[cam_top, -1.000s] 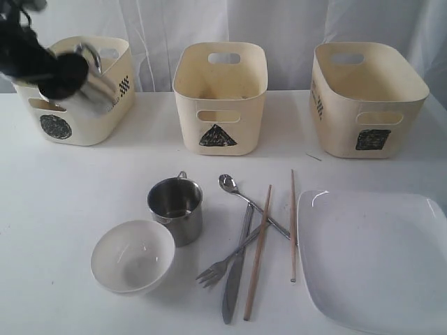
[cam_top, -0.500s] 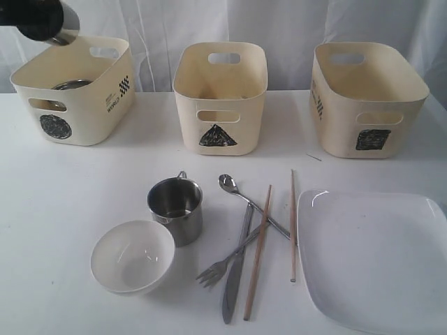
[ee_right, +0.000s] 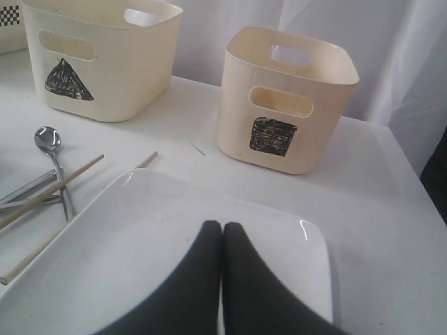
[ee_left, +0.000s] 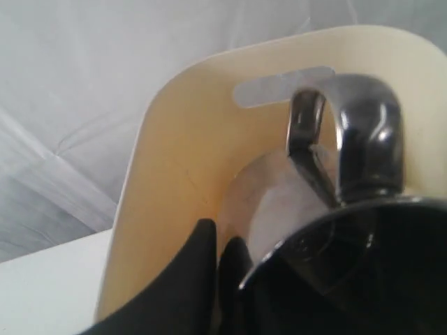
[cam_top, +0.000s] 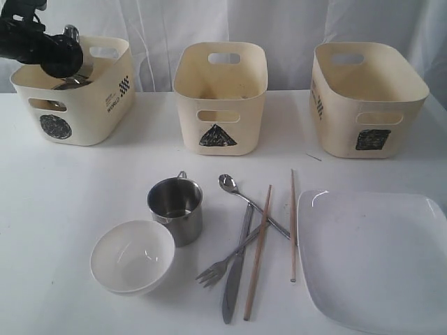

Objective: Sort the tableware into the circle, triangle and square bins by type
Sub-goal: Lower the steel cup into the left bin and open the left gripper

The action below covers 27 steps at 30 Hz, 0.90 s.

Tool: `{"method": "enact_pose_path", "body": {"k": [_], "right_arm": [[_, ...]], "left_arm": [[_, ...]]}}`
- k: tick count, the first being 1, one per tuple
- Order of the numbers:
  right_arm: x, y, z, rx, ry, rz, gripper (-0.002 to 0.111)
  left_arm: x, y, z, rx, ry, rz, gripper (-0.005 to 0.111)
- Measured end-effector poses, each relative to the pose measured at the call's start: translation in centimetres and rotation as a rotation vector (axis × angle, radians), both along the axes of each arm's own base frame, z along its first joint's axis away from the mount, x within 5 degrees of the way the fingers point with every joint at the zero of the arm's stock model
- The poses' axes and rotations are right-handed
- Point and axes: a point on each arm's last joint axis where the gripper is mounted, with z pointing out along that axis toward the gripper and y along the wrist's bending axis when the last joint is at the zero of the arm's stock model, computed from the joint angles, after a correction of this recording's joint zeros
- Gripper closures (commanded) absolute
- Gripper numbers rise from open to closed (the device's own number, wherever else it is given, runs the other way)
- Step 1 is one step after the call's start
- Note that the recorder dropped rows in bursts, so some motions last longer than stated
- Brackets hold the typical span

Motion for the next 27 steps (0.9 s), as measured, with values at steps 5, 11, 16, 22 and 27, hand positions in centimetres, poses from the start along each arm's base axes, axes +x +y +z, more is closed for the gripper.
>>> {"method": "enact_pose_path", "body": {"k": [5, 11, 16, 22, 27], "right_arm": [[0.0, 0.0, 0.0, 0.000, 0.000, 0.000, 0.108], [0.0, 0.0, 0.0, 0.000, 0.000, 0.000, 0.108], [0.0, 0.0, 0.0, 0.000, 0.000, 0.000, 0.108], [0.0, 0.0, 0.0, 0.000, 0.000, 0.000, 0.108], [0.0, 0.0, 0.0, 0.000, 0.000, 0.000, 0.108]], "left_arm": [[-0.4, -0.1, 0.5, -0.069, 0.038, 0.017, 0.065], [-2.4, -0.4, 4.5, -0.092, 0.045, -0.007, 0.065], [-5.2, -0.7, 9.0, -0.095, 0.038, -0.040, 0.066], [-10.5, -1.0, 11.9, -0.096, 0.100, -0.073, 0.067], [-16.3, -1.4, 11.5, -0.133, 0.179, -0.100, 0.067]]}}
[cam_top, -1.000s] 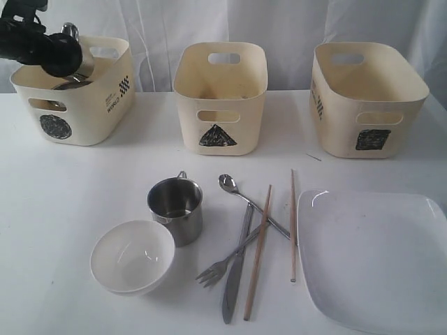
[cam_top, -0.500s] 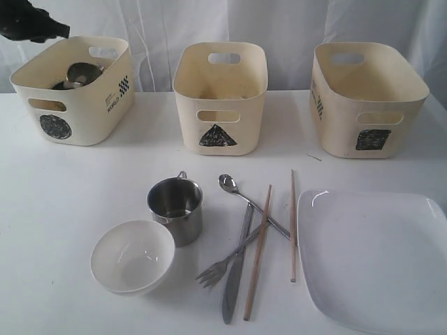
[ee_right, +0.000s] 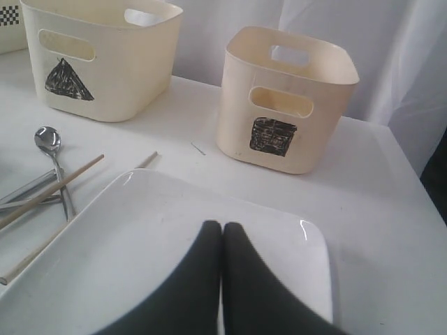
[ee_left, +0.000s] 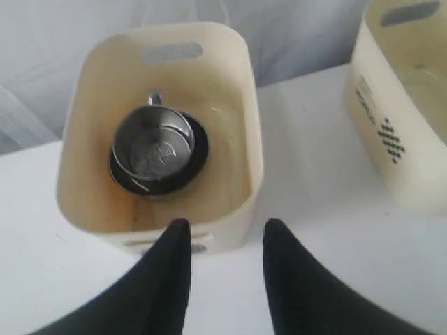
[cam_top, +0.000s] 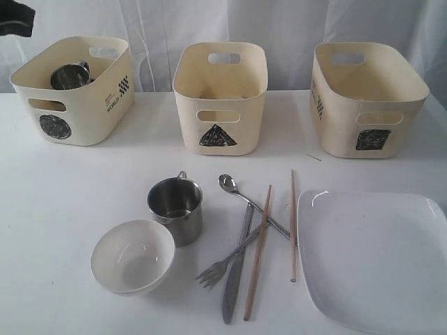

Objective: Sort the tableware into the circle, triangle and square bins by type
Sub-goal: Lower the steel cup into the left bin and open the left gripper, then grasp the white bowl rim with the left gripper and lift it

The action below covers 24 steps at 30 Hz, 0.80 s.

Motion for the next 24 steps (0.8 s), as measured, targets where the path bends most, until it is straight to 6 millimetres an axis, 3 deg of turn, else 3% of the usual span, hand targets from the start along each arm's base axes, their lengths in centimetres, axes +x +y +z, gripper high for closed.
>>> {"method": "enact_pose_path", "body": {"k": [6, 9, 16, 21, 24], "right_arm": [[0.0, 0.0, 0.0, 0.013, 0.000, -0.002, 0.108], [0.0, 0.0, 0.0, 0.013, 0.000, -0.002, 0.108], [0.0, 0.0, 0.0, 0.018, 0.000, -0.003, 0.108], [0.0, 0.0, 0.0, 0.018, 0.000, -0.003, 0.108], [0.0, 0.0, 0.0, 0.018, 0.000, -0.003, 0.108]], "left_arm": [[-7.8, -0.6, -0.2, -0.027, 0.053, -0.049, 0.064], [-10.4, -1.0, -1.1, -0.063, 0.099, -0.070, 0.057], [-12.5, -3.3, -6.8, -0.143, 0.305, -0.176, 0.052], [-14.1, -6.4, -12.9, -0.083, 0.464, -0.305, 0.052], [-14.4, -7.1, -15.0, -0.056, 0.490, -0.314, 0.052]]}}
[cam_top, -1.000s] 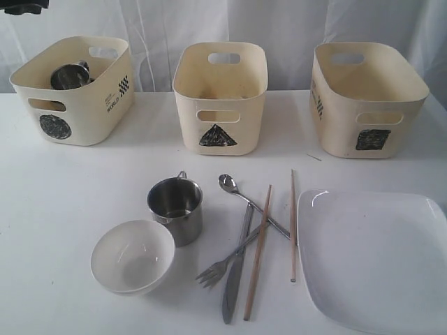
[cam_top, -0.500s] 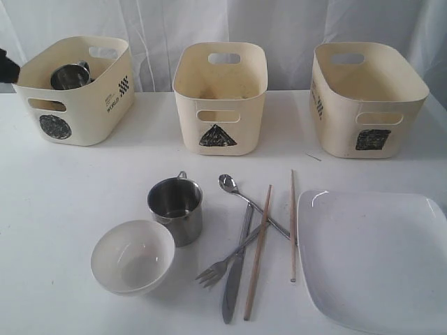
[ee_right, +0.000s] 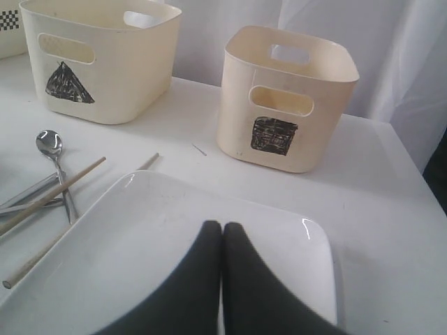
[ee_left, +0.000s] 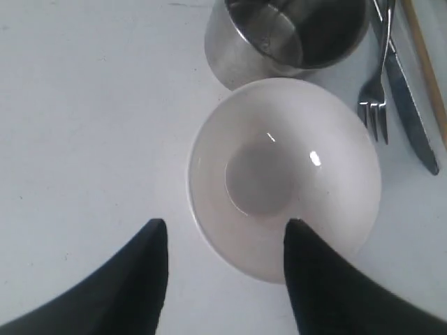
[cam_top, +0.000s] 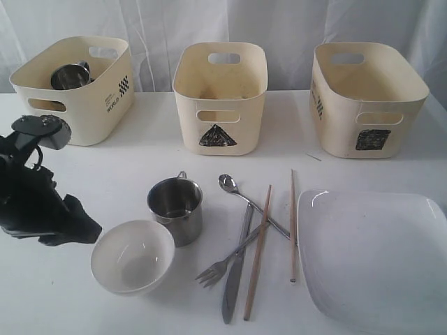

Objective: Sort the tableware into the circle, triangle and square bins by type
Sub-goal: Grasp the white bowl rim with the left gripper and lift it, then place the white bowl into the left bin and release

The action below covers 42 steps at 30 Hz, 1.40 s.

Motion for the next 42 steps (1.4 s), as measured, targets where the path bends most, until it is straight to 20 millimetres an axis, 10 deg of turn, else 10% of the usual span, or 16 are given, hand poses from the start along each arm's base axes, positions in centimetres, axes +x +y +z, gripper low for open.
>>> {"method": "enact_pose_path", "body": {"k": [17, 27, 42], "right_arm": [[0.0, 0.0, 0.0, 0.002, 0.000, 0.000, 0.108], [0.0, 0.0, 0.0, 0.002, 0.000, 0.000, 0.108], [0.0, 0.0, 0.0, 0.004, 0.000, -0.001, 0.108]], "left_arm": [[2.9, -1.1, -6.0, 0.041, 0.063, 0.012, 0.053], [4.1, -2.3, -7.4, -0.080, 0.047, 0.023, 0.107], [3.1, -0.1, 5.0, -0.076, -0.281, 0.000, 0.107]]}}
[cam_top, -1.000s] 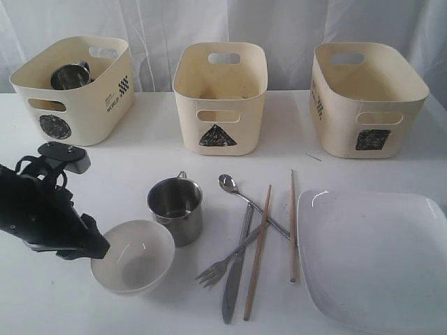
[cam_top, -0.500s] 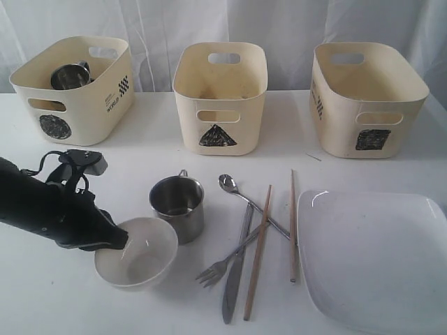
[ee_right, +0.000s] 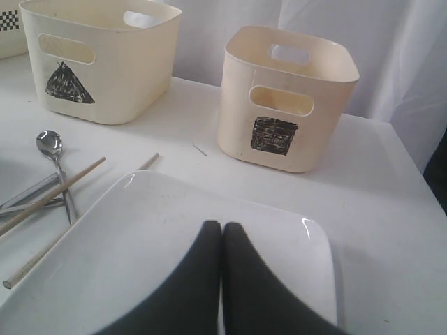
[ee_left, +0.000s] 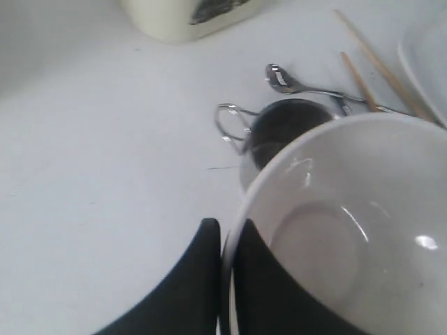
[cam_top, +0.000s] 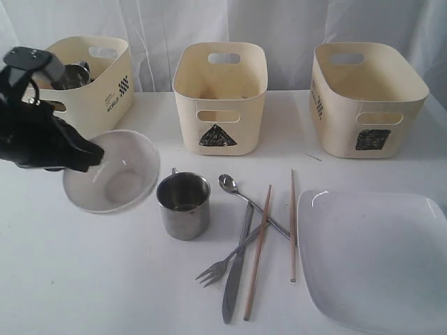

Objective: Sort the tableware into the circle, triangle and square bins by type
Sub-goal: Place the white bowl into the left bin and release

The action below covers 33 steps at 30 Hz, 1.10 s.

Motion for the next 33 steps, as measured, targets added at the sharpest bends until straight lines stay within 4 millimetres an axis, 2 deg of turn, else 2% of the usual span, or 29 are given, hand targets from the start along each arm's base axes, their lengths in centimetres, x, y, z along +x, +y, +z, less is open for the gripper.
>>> {"method": "enact_pose_path", "body": {"k": [4, 6, 9, 11, 14, 15, 19, 22, 29, 31, 33], "right_arm": [[0.0, 0.0, 0.0, 0.000, 0.000, 0.000, 0.108], [0.0, 0.0, 0.0, 0.000, 0.000, 0.000, 0.108], [0.0, 0.0, 0.0, 0.000, 0.000, 0.000, 0.108], [0.0, 0.0, 0.0, 0.000, 0.000, 0.000, 0.108], [0.0, 0.0, 0.0, 0.002, 0.000, 0.000, 0.108], [0.0, 0.0, 0.0, 0.002, 0.000, 0.000, 0.108], [0.0, 0.0, 0.0, 0.002, 0.000, 0.000, 0.108], [0.0, 0.0, 0.0, 0.002, 0.000, 0.000, 0.108], [0.0, 0.0, 0.0, 0.002, 0.000, 0.000, 0.108], [0.0, 0.0, 0.0, 0.002, 0.000, 0.000, 0.108], [0.0, 0.0, 0.0, 0.002, 0.000, 0.000, 0.108]], "left_arm": [[1.1, 2.4, 1.4, 0.095, -0.076, 0.108, 0.107], [3.2, 4.2, 2.5, 0.103, -0.159, 0.231, 0.107], [7.8, 6.1, 4.6, 0.086, -0.224, 0.333, 0.107], [10.9, 6.6, 5.5, 0.080, -0.258, 0.355, 0.107], [14.2, 6.7, 6.2, 0.087, -0.300, 0.359, 0.107], [16.1, 6.7, 6.6, 0.088, -0.329, 0.360, 0.107], [21.4, 7.3, 4.8, 0.102, -0.345, 0.375, 0.107], [23.3, 8.2, 3.7, 0.111, -0.348, 0.393, 0.107], [25.9, 10.2, 1.4, 0.125, -0.366, 0.450, 0.106], [26.3, 10.3, 0.7, 0.129, -0.356, 0.451, 0.100], [26.4, 10.3, 0.1, 0.131, -0.335, 0.444, 0.086]]}}
